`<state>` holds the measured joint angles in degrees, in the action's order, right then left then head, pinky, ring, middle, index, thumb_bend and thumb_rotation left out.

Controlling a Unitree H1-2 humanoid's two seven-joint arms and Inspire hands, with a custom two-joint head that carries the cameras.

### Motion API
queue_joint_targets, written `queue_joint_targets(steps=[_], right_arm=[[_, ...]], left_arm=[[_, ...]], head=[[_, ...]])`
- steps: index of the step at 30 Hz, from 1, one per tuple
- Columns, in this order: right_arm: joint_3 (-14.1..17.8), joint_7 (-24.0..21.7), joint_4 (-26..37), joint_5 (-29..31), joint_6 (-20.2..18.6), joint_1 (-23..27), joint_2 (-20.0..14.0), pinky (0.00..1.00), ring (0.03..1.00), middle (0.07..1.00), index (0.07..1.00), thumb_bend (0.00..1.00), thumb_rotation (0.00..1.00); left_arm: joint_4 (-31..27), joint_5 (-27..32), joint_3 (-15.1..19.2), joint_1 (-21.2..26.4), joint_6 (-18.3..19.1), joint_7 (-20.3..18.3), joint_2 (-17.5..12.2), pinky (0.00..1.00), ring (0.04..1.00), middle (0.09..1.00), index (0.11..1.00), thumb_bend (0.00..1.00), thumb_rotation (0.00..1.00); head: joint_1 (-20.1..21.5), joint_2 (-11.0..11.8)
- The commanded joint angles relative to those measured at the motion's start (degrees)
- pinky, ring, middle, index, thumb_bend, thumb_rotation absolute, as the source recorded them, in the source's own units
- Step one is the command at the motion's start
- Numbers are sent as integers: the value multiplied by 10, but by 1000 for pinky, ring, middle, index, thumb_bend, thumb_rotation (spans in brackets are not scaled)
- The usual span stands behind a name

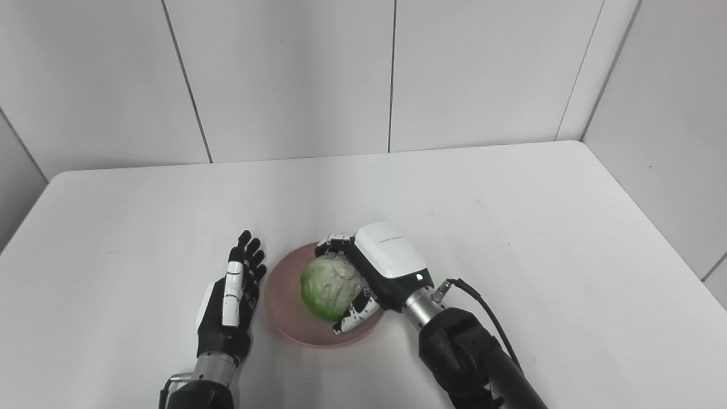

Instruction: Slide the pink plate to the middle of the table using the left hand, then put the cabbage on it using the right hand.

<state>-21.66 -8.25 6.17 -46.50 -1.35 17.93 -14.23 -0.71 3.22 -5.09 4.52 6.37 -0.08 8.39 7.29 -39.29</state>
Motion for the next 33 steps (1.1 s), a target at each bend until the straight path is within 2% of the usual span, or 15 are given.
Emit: queue_joint_targets(steps=[1, 10, 15, 19, 23, 24, 25, 28, 29, 30, 33], right_arm=[[1, 17, 0, -1, 25, 29, 8, 391, 437, 533, 464, 516, 0], [-4, 30, -13, -8, 33, 37, 17, 382, 434, 534, 466, 516, 0], [-7, 11, -11, -8, 25, 37, 13, 372, 440, 531, 474, 516, 0], [-7, 3, -12, 4, 33, 36, 10, 365, 425, 520, 493, 516, 0], [-9, -22, -6, 11, 31, 39, 0, 399, 417, 506, 526, 514, 0], [-9, -34, -4, 21, 29, 41, -2, 429, 428, 508, 518, 514, 0], [-8, -48, -3, 34, 27, 44, -6, 455, 490, 508, 506, 517, 0], [-7, -85, 4, 58, 20, 52, -18, 495, 592, 513, 489, 520, 0], [-6, -95, 7, 61, 17, 54, -22, 521, 628, 610, 493, 516, 66], [-6, -105, 10, 64, 13, 56, -26, 534, 647, 660, 495, 514, 100], [-3, -124, 17, 65, 6, 59, -31, 558, 680, 731, 497, 515, 135]], left_arm=[[-2, -8, -11, 7, 5, -5, 3, 1000, 1000, 1000, 1000, 681, 1000], [-6, -13, -14, 7, 3, -6, 8, 1000, 1000, 1000, 1000, 662, 1000], [-7, -17, -16, 6, -1, -3, 10, 1000, 1000, 1000, 1000, 651, 1000], [-8, -14, -15, 8, 4, -5, 9, 1000, 1000, 1000, 1000, 653, 1000], [-8, -15, -15, 9, 5, -4, 7, 1000, 1000, 1000, 1000, 648, 1000], [-9, -17, -16, 8, 4, -4, 7, 1000, 1000, 1000, 1000, 642, 1000], [-7, -21, -17, 9, 1, -3, 5, 1000, 1000, 1000, 1000, 641, 1000], [-7, -26, -17, 9, -1, -2, 6, 1000, 1000, 1000, 1000, 643, 1000], [-8, -24, -16, 8, 1, -3, 7, 1000, 1000, 1000, 1000, 649, 1000], [-8, -23, -15, 8, 1, -5, 6, 1000, 1000, 1000, 1000, 652, 1000], [-8, -21, -14, 9, 4, -6, 5, 1000, 1000, 1000, 1000, 658, 1000]], head=[[-1, 1], [-7, 0], [-11, -1], [-12, -1], [-11, -2], [-11, -3], [-12, -3], [-12, -3], [-12, -3], [-12, -3], [-11, -3]])
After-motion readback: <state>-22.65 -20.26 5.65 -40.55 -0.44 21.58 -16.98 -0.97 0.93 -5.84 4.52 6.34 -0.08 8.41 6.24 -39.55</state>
